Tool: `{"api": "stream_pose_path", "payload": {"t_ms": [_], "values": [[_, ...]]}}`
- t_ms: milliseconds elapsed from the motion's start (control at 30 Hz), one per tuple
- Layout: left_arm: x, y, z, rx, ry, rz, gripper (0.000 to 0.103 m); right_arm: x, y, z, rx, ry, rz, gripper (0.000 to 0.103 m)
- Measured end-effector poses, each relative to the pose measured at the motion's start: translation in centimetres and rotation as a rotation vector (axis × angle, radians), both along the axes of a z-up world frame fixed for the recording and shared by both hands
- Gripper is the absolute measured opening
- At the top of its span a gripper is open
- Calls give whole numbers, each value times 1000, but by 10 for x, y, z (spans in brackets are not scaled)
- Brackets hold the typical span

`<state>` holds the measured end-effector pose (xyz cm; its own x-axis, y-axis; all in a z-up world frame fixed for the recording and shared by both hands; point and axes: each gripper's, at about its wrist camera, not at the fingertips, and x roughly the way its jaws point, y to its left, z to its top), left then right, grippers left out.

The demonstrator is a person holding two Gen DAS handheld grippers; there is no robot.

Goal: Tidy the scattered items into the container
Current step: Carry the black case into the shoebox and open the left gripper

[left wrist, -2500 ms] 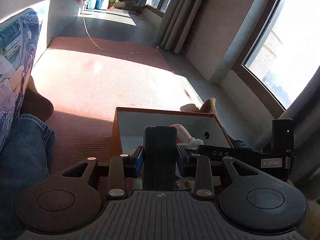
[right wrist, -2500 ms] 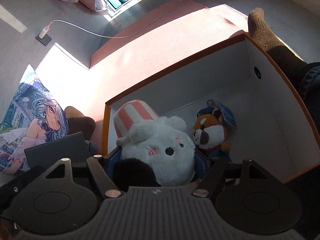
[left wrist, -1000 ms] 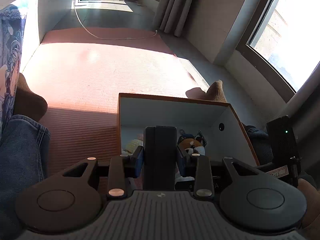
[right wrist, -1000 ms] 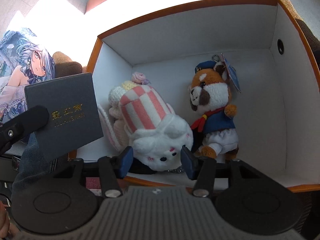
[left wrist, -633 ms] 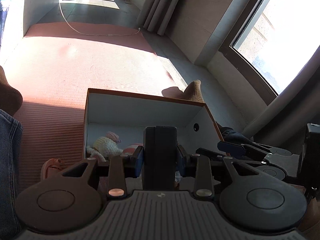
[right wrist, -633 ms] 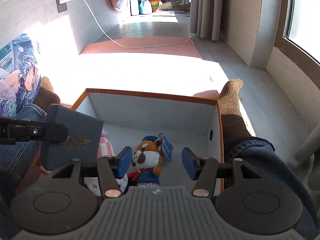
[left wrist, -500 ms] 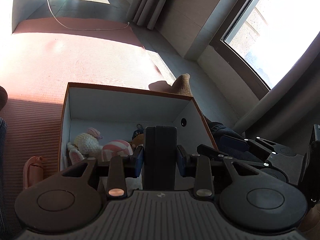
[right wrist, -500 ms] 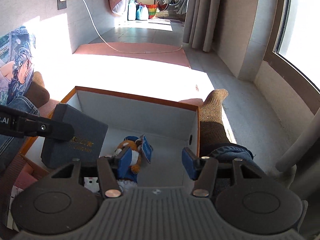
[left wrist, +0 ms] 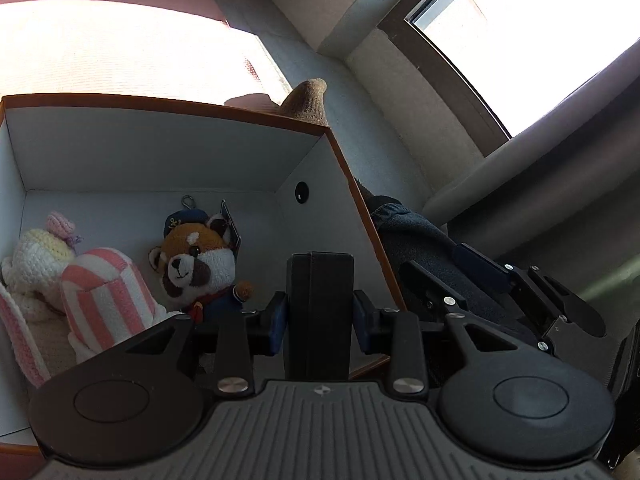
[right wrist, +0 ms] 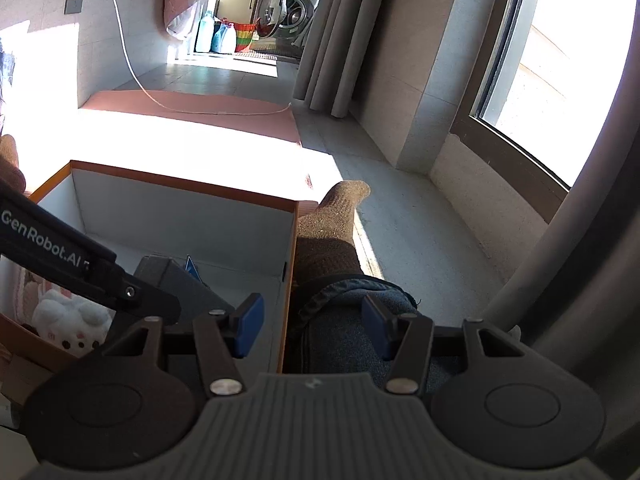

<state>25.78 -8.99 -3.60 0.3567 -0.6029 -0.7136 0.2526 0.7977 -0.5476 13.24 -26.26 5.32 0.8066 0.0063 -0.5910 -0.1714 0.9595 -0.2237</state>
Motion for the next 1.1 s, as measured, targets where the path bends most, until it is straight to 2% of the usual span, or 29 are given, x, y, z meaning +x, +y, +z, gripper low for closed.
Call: {"api": "stream_pose_path", "payload": {"t_ms": [133, 267, 400, 467, 600, 700, 767, 800, 833, 933, 1033, 1100], "values": [[11, -11, -15, 12, 49, -3, 39, 6, 0, -5, -2, 14, 0, 57], [19, -12, -36, -52, 134, 8, 39, 5, 0, -6, -5, 19, -1, 57], [20, -13, -50, -8, 178, 38, 39, 3, 0, -6, -4, 15, 4, 57], [20, -10, -54, -15, 188, 52, 39, 1, 2, -6, -9, 15, 7, 57], [18, -3, -52, -3, 190, 78, 57, -2, 5, -7, -17, 15, 14, 58], [12, 0, -41, 59, 143, 94, 58, -4, 6, -7, -23, 11, 17, 58], [9, 3, -35, 69, 125, 100, 55, -5, 7, -7, -23, 11, 15, 58], [9, 3, -32, 74, 116, 97, 42, -4, 7, -7, -23, 11, 14, 58], [10, 3, -31, 77, 108, 92, 38, -4, 7, -7, -23, 10, 14, 58], [9, 1, -29, 64, 87, 96, 38, -4, 6, -7, -25, 8, 17, 58], [11, -1, -31, -48, 99, 107, 38, -7, 5, -6, -22, 1, 13, 58], [16, -6, -37, -78, 128, 115, 38, -7, 3, -5, -16, 0, 3, 58]]}}
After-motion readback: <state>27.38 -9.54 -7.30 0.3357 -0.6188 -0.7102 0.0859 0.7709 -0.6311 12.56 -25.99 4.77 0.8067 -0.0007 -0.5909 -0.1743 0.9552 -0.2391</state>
